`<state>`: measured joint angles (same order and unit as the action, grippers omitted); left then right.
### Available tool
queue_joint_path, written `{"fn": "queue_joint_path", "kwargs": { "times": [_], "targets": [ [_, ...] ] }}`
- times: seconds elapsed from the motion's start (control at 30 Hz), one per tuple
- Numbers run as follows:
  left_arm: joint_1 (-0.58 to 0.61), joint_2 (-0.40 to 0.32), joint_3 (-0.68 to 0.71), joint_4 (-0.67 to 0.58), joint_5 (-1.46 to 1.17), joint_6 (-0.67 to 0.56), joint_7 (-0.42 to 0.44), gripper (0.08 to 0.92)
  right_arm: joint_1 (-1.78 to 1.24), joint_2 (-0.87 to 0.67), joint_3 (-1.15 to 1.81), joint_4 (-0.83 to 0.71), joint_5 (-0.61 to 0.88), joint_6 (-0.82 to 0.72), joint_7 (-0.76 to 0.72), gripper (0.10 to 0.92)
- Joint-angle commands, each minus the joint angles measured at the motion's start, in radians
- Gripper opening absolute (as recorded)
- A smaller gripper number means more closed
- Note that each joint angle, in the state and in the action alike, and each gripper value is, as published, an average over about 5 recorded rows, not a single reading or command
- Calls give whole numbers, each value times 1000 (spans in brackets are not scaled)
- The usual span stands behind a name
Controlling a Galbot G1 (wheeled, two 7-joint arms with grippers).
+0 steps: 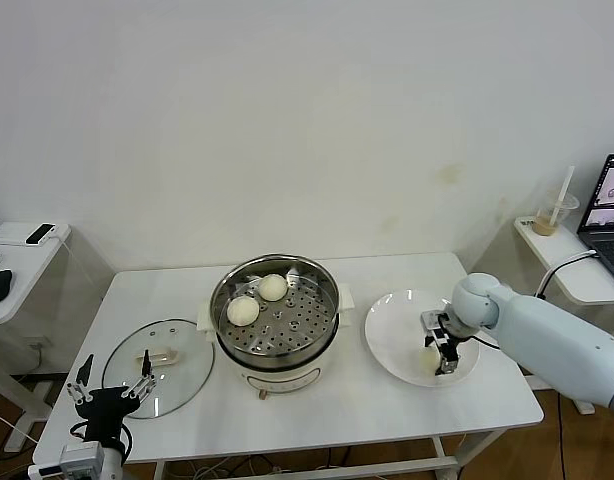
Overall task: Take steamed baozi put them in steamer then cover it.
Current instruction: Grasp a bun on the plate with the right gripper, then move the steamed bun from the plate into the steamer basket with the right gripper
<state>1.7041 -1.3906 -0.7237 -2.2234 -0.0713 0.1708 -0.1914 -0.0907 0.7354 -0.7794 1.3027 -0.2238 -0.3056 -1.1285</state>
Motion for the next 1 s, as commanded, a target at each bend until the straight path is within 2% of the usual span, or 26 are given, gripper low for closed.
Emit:
{"fn": "queue_joint_path", "kwargs": {
  "times": [0.03, 0.33, 0.6, 1.0],
  "targets": [
    [1, 0, 0, -1, 0, 0, 0, 823, -1, 1, 1, -4, -4, -2, 0, 609],
    [2, 1, 1, -7, 0, 1, 1, 823, 45, -21, 18, 21, 26, 8, -26, 594],
    [-3, 3, 5, -9, 1, 2, 1, 823, 262, -38, -16, 53, 117, 25, -76, 594],
    [8, -4, 10, -29, 6, 4, 4, 823, 601, 109, -174, 87, 255, 20, -95, 602]
  ]
}}
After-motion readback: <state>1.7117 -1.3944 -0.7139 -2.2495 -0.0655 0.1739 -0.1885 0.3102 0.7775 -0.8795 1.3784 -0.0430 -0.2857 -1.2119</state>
